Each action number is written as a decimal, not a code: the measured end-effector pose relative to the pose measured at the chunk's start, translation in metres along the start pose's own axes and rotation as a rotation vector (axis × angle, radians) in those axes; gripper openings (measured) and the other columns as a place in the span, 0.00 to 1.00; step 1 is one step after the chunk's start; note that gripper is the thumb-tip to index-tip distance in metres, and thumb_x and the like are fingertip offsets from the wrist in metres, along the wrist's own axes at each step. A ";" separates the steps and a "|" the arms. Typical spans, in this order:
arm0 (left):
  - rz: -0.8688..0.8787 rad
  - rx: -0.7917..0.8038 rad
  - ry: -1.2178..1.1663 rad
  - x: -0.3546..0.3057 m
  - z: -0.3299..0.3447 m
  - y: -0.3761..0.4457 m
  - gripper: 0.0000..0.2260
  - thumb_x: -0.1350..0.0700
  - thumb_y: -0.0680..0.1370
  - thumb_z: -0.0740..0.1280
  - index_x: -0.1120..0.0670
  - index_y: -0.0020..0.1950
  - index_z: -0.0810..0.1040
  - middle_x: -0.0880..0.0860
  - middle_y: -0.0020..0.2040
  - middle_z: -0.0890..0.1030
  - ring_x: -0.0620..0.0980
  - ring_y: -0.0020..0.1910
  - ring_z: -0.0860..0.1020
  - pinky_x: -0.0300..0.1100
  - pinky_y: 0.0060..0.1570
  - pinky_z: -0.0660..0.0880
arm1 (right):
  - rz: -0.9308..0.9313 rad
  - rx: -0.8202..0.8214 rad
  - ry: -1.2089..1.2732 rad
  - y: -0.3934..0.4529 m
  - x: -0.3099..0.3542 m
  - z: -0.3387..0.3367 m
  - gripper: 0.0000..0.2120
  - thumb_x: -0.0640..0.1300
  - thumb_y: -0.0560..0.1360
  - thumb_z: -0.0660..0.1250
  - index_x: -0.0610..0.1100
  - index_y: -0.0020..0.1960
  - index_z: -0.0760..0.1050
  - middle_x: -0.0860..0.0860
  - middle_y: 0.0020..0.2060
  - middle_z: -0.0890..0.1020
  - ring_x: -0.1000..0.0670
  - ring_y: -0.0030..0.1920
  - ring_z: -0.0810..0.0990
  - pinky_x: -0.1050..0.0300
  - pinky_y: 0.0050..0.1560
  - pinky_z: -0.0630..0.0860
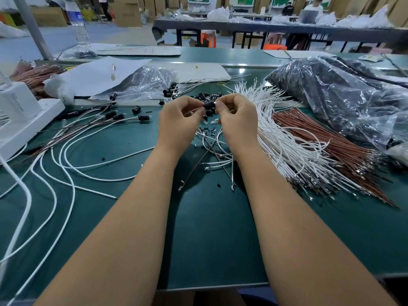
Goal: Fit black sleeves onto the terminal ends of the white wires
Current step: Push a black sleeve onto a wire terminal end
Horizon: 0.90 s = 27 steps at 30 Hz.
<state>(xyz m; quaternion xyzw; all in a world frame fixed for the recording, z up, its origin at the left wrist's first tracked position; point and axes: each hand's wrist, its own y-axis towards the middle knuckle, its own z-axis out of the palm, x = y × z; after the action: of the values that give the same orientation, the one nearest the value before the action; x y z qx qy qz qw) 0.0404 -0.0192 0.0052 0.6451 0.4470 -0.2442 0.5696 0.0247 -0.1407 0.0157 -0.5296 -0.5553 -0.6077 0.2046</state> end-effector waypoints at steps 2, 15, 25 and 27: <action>0.017 -0.034 0.016 -0.001 -0.001 0.000 0.04 0.63 0.74 0.71 0.56 0.46 0.82 0.50 0.39 0.82 0.45 0.40 0.80 0.38 0.45 0.78 | -0.004 0.009 -0.008 0.000 0.000 0.001 0.10 0.38 0.77 0.67 0.51 0.41 0.74 0.56 0.36 0.79 0.52 0.39 0.79 0.48 0.47 0.80; 0.019 -0.053 0.035 -0.006 0.000 -0.003 0.02 0.60 0.73 0.72 0.57 0.45 0.82 0.48 0.37 0.81 0.36 0.35 0.77 0.29 0.39 0.71 | 0.018 0.021 0.019 0.000 0.000 -0.001 0.09 0.36 0.76 0.67 0.49 0.42 0.76 0.55 0.37 0.80 0.50 0.39 0.79 0.54 0.45 0.79; 0.001 -0.083 0.028 -0.007 0.001 -0.002 0.04 0.60 0.72 0.74 0.59 0.44 0.82 0.53 0.38 0.83 0.46 0.37 0.82 0.44 0.43 0.80 | 0.047 0.025 0.131 -0.001 0.001 0.002 0.10 0.35 0.73 0.71 0.49 0.42 0.79 0.55 0.37 0.82 0.59 0.35 0.78 0.65 0.39 0.78; -0.005 -0.072 0.022 -0.008 0.004 -0.003 0.04 0.60 0.72 0.74 0.60 0.43 0.82 0.53 0.36 0.82 0.45 0.34 0.79 0.40 0.39 0.77 | 0.054 0.005 0.140 -0.001 0.000 0.002 0.10 0.35 0.73 0.71 0.49 0.41 0.79 0.54 0.36 0.82 0.58 0.34 0.78 0.65 0.39 0.77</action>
<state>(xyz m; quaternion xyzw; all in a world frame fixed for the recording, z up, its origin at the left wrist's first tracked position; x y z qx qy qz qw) 0.0350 -0.0252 0.0094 0.6257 0.4632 -0.2222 0.5871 0.0246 -0.1389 0.0154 -0.5000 -0.5265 -0.6363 0.2606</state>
